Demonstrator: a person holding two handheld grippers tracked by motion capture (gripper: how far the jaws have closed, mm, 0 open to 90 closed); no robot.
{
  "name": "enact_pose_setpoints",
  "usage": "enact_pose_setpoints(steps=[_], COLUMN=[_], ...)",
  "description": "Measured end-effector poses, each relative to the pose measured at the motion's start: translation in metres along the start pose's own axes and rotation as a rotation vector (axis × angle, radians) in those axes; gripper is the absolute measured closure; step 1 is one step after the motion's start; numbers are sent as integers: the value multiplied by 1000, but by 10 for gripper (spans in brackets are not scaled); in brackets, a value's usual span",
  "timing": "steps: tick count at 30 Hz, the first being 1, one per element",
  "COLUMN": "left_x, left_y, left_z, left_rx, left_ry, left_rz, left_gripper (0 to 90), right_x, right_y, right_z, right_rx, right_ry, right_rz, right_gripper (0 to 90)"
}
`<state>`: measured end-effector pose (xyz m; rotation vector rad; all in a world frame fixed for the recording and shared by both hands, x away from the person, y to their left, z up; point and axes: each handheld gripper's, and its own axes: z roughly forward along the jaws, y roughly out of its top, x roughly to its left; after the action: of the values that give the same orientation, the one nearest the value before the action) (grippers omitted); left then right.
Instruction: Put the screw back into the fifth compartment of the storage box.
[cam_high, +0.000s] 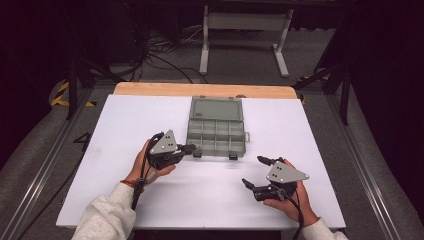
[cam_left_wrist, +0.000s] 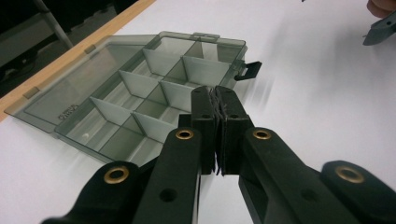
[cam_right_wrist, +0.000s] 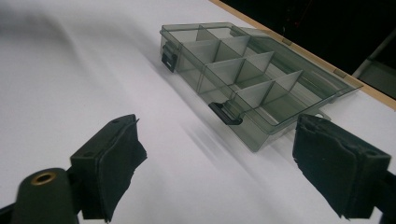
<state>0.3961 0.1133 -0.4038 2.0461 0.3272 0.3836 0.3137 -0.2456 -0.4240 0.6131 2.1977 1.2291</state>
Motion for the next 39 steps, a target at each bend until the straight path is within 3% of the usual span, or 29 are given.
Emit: enact_pose_setpoints(steps=[25, 36, 39], left_x=[16, 28, 30], left_y=[10, 9, 6], left_z=[9, 23, 31], left_rx=[-13, 18, 47], left_ry=[44, 59, 57], left_rz=[-26, -52, -57], left_gripper=[879, 879, 879], right_x=[-1, -2, -2], right_y=[0, -2, -2], right_z=[0, -1, 0], right_rx=[0, 1, 2], right_ry=[0, -10, -6], right_rz=[-2, 5, 9], right_gripper=[153, 155, 154])
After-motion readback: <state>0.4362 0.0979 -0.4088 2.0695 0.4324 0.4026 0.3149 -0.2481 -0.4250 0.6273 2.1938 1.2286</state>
